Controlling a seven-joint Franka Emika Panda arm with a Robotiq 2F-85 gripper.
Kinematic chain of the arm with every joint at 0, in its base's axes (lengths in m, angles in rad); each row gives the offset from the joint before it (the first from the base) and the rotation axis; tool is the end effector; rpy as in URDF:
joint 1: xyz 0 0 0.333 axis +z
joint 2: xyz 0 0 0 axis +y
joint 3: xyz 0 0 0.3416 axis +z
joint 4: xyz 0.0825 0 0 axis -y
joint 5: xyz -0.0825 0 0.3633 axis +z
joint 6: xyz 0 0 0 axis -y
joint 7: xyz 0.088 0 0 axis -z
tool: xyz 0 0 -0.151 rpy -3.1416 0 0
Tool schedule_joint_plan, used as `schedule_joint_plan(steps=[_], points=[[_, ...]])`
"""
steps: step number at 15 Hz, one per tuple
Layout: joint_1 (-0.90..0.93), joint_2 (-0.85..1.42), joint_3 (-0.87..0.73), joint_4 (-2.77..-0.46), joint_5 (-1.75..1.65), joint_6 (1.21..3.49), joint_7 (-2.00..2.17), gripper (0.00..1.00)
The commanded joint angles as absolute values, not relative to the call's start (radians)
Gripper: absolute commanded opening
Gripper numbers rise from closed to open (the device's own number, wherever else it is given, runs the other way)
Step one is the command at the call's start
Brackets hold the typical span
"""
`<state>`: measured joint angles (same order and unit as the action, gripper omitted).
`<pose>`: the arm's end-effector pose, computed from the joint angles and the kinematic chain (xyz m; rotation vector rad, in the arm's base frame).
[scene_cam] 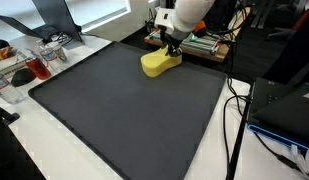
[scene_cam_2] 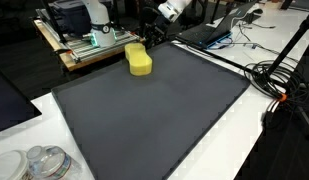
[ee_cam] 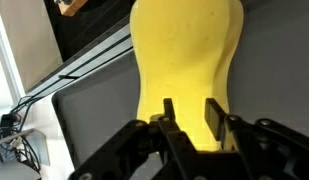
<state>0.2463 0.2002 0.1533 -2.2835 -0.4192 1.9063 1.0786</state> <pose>0.4185 0.1280 0.2454 2.4643 -0.5207 -0.2651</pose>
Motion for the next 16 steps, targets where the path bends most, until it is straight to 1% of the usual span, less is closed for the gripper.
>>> schedule_joint_plan(steps=[1, 2, 3, 4, 6, 7, 8, 9, 11, 13, 14, 15, 16], points=[[0.256, 0.241, 0.156, -2.269, -0.424, 1.925, 1.062, 0.57], [0.257, 0.251, 0.157, -2.268, -0.423, 1.929, 1.058, 0.58], [0.259, 0.262, 0.157, -2.265, -0.422, 1.935, 1.053, 0.57], [0.261, 0.275, 0.156, -2.262, -0.422, 1.939, 1.049, 0.52], [0.266, 0.299, 0.153, -2.255, -0.422, 1.945, 1.044, 0.49], [0.269, 0.311, 0.151, -2.251, -0.422, 1.946, 1.042, 0.43], [0.271, 0.322, 0.149, -2.246, -0.422, 1.946, 1.04, 0.46], [0.272, 0.331, 0.147, -2.243, -0.422, 1.947, 1.037, 0.44], [0.275, 0.346, 0.143, -2.236, -0.423, 1.944, 1.035, 0.44], [0.276, 0.36, 0.139, -2.23, -0.423, 1.942, 1.034, 0.41], [0.278, 0.366, 0.138, -2.227, -0.423, 1.941, 1.036, 0.38], [0.278, 0.371, 0.136, -2.224, -0.423, 1.942, 1.036, 0.31], [0.279, 0.375, 0.134, -2.222, -0.424, 1.941, 1.037, 0.23]])
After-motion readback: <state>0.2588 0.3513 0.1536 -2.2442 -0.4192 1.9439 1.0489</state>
